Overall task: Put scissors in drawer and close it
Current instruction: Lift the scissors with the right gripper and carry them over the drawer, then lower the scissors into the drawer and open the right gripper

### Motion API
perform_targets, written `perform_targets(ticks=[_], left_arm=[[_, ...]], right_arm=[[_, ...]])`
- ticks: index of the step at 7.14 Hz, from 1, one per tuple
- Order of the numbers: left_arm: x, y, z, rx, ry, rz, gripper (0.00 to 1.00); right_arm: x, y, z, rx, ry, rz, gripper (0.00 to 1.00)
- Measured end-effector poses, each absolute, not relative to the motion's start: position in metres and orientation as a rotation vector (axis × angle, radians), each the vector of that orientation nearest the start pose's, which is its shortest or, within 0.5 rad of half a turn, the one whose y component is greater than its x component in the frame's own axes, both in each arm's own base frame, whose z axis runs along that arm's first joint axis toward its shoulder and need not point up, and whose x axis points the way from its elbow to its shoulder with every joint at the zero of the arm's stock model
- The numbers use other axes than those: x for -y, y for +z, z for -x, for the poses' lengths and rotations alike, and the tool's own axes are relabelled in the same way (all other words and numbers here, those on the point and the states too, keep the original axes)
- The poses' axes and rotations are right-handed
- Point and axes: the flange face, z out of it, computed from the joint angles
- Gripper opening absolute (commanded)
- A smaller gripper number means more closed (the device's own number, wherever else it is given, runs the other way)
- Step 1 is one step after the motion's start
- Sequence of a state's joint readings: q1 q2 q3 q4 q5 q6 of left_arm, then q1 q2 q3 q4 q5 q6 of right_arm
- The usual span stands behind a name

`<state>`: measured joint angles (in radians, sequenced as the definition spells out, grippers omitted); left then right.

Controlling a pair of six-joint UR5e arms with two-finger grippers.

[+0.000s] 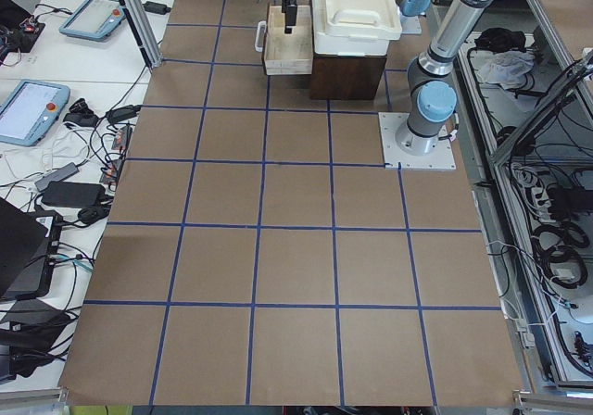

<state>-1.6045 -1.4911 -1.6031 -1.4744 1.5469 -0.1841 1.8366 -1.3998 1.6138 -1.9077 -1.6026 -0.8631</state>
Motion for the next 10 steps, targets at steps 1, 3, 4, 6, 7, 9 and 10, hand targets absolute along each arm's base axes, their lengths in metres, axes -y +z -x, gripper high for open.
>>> perform_targets(ticks=[1, 3, 4, 6, 7, 9, 10], left_arm=[[0.465, 0.525, 0.15, -3.159, -0.246, 0.244, 1.0], [0.463, 0.525, 0.151, -3.16, -0.24, 0.242, 1.0], [0.464, 0.524, 0.152, -3.165, -0.233, 0.24, 1.0], [0.457, 0.527, 0.153, -3.168, -0.226, 0.231, 1.0], [0.454, 0.529, 0.153, -3.169, -0.223, 0.219, 1.0], [0.452, 0.529, 0.153, -3.169, -0.217, 0.211, 1.0], [0.452, 0.528, 0.154, -3.171, -0.214, 0.209, 1.0]], right_arm=[[0.501, 0.403, -0.306, -2.661, -0.171, 1.776, 0.0], [0.477, 0.384, -0.352, -2.473, -0.134, 2.036, 0.0], [0.474, 0.375, -0.361, -2.405, -0.111, 2.115, 0.0], [0.473, 0.362, -0.37, -2.342, -0.081, 2.177, 0.0], [0.473, 0.356, -0.372, -2.33, -0.068, 2.187, 0.0], [0.474, 0.346, -0.373, -2.324, -0.032, 2.186, 0.0], [0.472, 0.341, -0.372, -2.323, -0.011, 2.182, 0.0]])
